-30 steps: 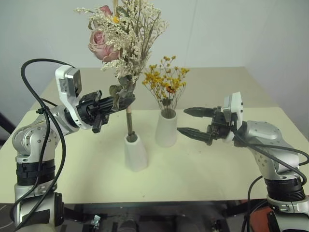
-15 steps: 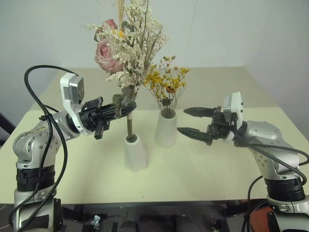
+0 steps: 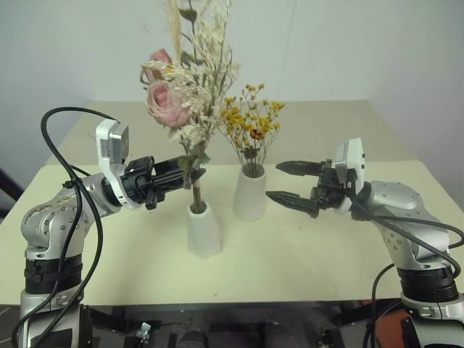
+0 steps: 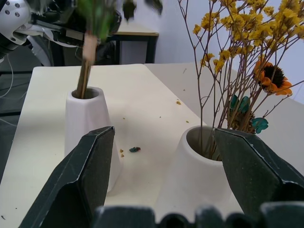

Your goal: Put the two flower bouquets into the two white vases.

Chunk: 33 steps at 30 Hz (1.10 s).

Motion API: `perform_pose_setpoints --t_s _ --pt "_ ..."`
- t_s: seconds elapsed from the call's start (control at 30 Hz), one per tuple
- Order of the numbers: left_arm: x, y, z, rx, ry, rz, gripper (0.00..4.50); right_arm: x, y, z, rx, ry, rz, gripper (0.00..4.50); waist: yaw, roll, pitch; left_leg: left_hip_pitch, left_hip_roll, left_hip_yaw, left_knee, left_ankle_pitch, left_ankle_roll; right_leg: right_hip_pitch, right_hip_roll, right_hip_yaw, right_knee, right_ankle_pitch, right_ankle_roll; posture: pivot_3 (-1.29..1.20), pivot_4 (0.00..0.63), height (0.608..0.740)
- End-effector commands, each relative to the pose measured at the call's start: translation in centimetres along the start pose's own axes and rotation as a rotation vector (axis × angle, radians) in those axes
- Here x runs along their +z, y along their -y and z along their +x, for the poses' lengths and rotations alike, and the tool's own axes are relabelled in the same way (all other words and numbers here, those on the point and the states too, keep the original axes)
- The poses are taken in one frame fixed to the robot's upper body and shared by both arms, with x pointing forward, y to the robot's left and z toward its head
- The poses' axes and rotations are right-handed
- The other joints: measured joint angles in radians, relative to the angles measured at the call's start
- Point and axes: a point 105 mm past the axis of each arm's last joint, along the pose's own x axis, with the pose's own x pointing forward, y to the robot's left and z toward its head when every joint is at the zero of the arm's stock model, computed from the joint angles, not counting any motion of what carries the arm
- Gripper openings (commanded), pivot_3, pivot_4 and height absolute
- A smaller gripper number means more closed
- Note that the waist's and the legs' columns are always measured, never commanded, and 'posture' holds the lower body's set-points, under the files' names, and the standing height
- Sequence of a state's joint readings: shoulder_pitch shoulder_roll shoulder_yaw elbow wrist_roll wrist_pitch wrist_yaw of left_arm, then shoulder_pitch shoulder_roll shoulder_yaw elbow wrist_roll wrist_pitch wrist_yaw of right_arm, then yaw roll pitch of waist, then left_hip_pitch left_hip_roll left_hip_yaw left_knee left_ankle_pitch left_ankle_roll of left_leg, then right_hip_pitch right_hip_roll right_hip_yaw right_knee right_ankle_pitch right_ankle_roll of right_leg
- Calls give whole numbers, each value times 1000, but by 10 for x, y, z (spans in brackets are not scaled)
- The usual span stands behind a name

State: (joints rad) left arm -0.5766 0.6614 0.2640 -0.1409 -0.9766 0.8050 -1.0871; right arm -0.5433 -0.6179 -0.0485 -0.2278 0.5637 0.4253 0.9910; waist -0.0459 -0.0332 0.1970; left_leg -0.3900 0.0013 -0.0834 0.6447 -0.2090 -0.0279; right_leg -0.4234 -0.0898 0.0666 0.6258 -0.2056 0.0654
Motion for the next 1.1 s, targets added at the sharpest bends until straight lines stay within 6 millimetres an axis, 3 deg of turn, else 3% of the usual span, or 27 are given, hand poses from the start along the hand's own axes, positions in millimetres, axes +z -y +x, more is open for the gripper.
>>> perform_pose_setpoints --t_s 0.03,0.13,0.17,0.63,0.93,1.1 --pt "8 7 0 -9 1 58 3432 10 -4 1 17 23 -33 3915 0 0 0 0 0 0 0 0 0 0 0 0 0 0 0 0 150 740" --pt "8 10 -1 -5 0 63 4395 10 -4 2 17 23 -31 3915 0 0 0 0 0 0 0 0 0 0 0 0 0 0 0 0 150 740" --pt "8 11 -2 -5 0 64 4458 11 -4 2 18 23 -31 3915 0 0 0 0 0 0 0 0 0 0 0 0 0 0 0 0 150 740" --pt "0 26 -43 167 -86 74 4458 9 -5 1 19 19 -22 3915 0 0 0 0 0 0 0 0 0 0 0 0 0 0 0 0 150 740" --pt "-14 20 -83 312 -227 118 4458 7 -3 -4 10 2 -19 3915 1 0 0 0 1 0 0 0 0 0 0 0 0 -1 0 0 150 740" --pt "-20 18 -92 305 -309 175 4458 6 0 -14 -11 -25 -18 3915 4 0 0 0 1 0 -1 0 0 0 0 0 -1 -1 -1 0 150 740"
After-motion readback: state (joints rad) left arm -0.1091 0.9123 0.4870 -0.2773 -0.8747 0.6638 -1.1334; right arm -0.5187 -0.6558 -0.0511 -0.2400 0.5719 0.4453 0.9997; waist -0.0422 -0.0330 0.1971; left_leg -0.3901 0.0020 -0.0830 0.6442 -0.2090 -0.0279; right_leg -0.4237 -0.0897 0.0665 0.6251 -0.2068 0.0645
